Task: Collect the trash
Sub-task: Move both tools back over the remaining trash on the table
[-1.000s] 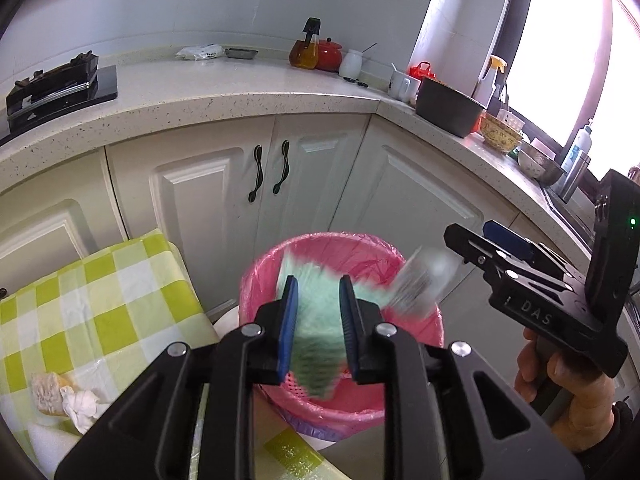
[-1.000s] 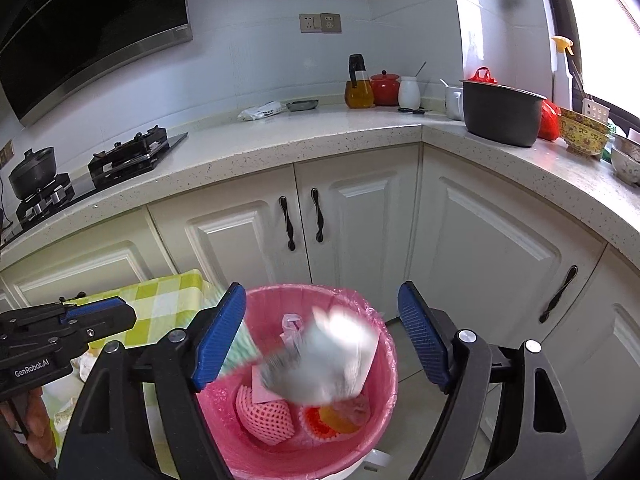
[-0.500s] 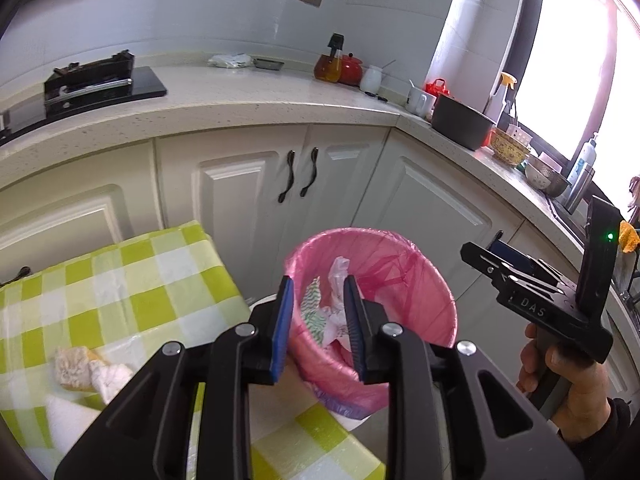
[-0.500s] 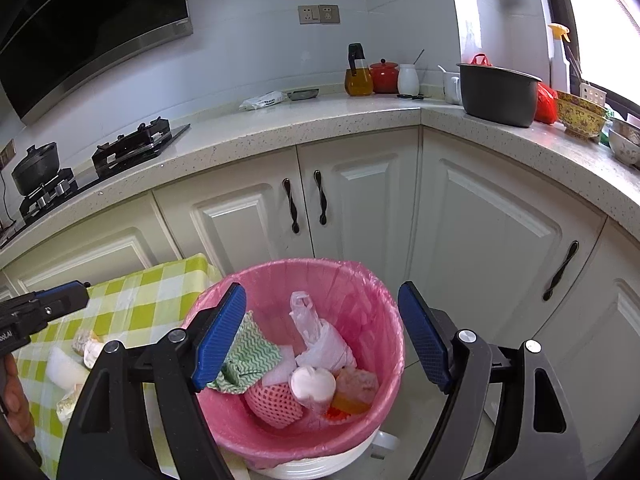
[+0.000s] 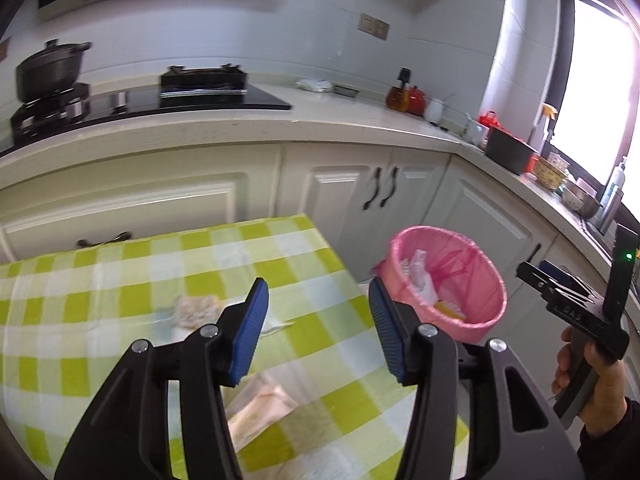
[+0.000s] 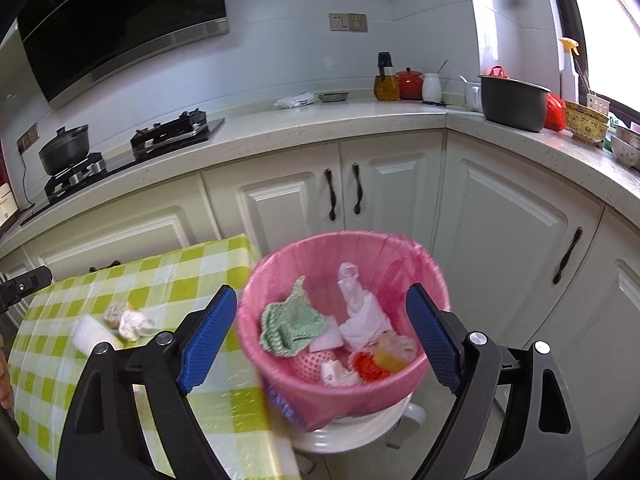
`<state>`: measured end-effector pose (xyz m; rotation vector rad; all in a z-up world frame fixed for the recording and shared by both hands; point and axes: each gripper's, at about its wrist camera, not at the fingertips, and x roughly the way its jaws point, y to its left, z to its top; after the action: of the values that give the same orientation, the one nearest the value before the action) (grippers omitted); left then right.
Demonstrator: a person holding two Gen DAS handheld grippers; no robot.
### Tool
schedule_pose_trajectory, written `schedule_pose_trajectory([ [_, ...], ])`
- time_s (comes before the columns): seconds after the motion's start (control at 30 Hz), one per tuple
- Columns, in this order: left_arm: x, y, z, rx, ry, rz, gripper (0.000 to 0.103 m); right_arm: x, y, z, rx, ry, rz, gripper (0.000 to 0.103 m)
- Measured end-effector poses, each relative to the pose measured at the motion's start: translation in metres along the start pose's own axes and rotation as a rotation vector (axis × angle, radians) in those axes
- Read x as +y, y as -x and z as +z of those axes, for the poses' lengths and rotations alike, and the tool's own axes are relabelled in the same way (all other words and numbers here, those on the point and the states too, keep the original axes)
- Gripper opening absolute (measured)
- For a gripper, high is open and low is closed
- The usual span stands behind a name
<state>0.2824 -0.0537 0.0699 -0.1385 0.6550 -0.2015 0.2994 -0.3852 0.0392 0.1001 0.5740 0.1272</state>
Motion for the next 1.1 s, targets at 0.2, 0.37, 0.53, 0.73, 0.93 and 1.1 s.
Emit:
schedule_pose_trajectory([
  [0.2,0.049,0.021,-0.029,0.017,0.048,0.084,0.054,0.038,0.008,-0.028,0.037,0.014,0.059,0.085],
  [0.37,0.088,0.028,-0.052,0.035,0.107,0.114,0.057,0.07,0.005,-0.048,0.085,0.034,0.101,0.085],
  [0.53,0.107,0.03,-0.064,0.048,0.129,0.123,0.058,0.102,0.0,-0.064,0.122,0.059,0.148,0.085],
  [0.73,0.113,0.015,-0.069,0.08,0.129,0.101,0.061,0.133,-0.007,-0.075,0.15,0.094,0.191,0.085],
  [0.93,0.106,-0.017,-0.07,0.133,0.106,0.076,0.061,0.141,-0.012,-0.081,0.17,0.109,0.197,0.085],
  [1.1,0.1,-0.046,-0.07,0.174,0.094,0.058,0.063,0.142,-0.017,-0.082,0.185,0.115,0.197,0.085],
])
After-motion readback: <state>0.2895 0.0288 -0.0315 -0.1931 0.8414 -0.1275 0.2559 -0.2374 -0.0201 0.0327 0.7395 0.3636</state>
